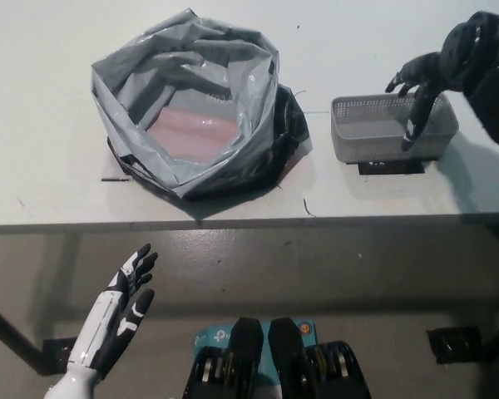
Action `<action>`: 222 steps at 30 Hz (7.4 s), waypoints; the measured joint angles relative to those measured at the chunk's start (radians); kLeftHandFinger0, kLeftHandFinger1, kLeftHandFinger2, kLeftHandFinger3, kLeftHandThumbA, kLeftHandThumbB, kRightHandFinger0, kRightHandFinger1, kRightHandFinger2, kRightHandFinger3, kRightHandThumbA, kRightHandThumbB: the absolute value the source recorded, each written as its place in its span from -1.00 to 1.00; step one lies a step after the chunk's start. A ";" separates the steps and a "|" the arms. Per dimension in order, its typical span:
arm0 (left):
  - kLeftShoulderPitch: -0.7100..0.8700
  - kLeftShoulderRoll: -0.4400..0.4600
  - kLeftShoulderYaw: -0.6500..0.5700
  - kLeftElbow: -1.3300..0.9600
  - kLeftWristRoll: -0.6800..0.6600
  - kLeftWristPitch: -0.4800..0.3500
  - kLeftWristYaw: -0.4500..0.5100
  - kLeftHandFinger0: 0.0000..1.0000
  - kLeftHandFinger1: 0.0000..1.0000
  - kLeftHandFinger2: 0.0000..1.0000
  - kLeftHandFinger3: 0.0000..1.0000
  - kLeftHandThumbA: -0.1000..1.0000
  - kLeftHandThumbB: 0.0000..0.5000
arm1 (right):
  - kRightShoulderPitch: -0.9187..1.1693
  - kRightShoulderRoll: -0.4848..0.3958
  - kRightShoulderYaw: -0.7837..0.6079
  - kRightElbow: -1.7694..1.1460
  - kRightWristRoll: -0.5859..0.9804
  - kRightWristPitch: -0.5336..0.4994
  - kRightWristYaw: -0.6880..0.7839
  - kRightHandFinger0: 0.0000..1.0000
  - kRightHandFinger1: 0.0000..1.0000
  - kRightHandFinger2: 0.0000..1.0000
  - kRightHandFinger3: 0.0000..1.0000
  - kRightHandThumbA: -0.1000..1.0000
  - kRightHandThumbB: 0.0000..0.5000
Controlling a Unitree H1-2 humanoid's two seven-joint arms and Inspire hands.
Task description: Use the right hand to pick up a small rectangular container and put it into a plastic bag and lift the bag
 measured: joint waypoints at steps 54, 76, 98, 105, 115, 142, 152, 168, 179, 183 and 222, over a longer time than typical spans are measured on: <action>-0.019 0.002 0.000 -0.010 -0.003 -0.008 -0.003 1.00 1.00 1.00 1.00 0.82 -0.02 | -0.069 0.080 0.076 0.222 -0.045 -0.137 -0.142 1.00 1.00 1.00 1.00 0.88 1.00; -0.050 0.006 0.001 -0.010 -0.004 -0.008 -0.020 1.00 1.00 1.00 1.00 0.83 0.00 | -0.065 0.107 0.079 0.247 -0.046 -0.194 -0.073 1.00 1.00 1.00 1.00 0.57 1.00; -0.070 0.010 0.002 -0.010 -0.004 -0.007 -0.021 1.00 1.00 1.00 1.00 0.85 0.07 | -0.118 0.099 0.102 0.251 -0.075 -0.181 -0.130 1.00 1.00 1.00 1.00 0.79 1.00; -0.071 0.010 0.002 -0.010 -0.004 -0.007 -0.021 1.00 1.00 1.00 1.00 0.85 0.09 | -0.136 0.092 0.099 0.249 -0.078 -0.175 -0.109 1.00 1.00 1.00 1.00 0.72 1.00; -0.070 0.010 0.002 -0.022 -0.004 -0.005 -0.021 1.00 1.00 1.00 1.00 0.86 0.16 | -0.135 0.086 0.091 0.248 -0.079 -0.178 -0.086 1.00 1.00 1.00 1.00 0.84 1.00; -0.049 0.010 0.001 -0.044 -0.006 -0.006 -0.021 1.00 1.00 1.00 1.00 0.82 0.17 | 0.003 0.168 0.070 0.259 -0.081 -0.173 -0.192 1.00 1.00 1.00 1.00 0.64 1.00; -0.048 0.010 0.001 -0.046 -0.006 -0.006 -0.021 1.00 1.00 1.00 1.00 0.84 0.26 | 0.022 0.165 0.070 0.261 -0.082 -0.165 -0.275 1.00 1.00 1.00 1.00 0.60 1.00; -0.039 0.014 0.001 -0.045 -0.006 -0.006 -0.022 1.00 1.00 1.00 1.00 0.81 0.18 | 0.004 0.143 0.024 0.255 -0.072 -0.164 -0.256 -0.51 -0.28 -0.10 0.20 -0.99 -0.19; -0.042 0.018 0.001 -0.042 -0.007 -0.005 -0.027 1.00 1.00 1.00 1.00 0.83 0.25 | 0.094 0.139 -0.050 0.241 -0.050 -0.205 -0.494 -0.83 -0.36 -0.11 0.77 -1.00 -0.42; -0.043 0.023 0.001 -0.042 -0.008 -0.005 -0.034 1.00 1.00 1.00 1.00 0.83 0.25 | 0.118 0.136 -0.082 0.236 -0.036 -0.217 -0.563 -0.11 0.35 0.33 0.33 -1.00 -0.43; -0.124 0.040 0.003 -0.041 -0.040 0.037 -0.080 0.83 1.00 1.00 1.00 0.87 0.07 | 0.043 0.068 -0.493 0.253 0.276 0.062 -0.307 -1.00 -0.59 0.46 -0.20 -0.54 -0.78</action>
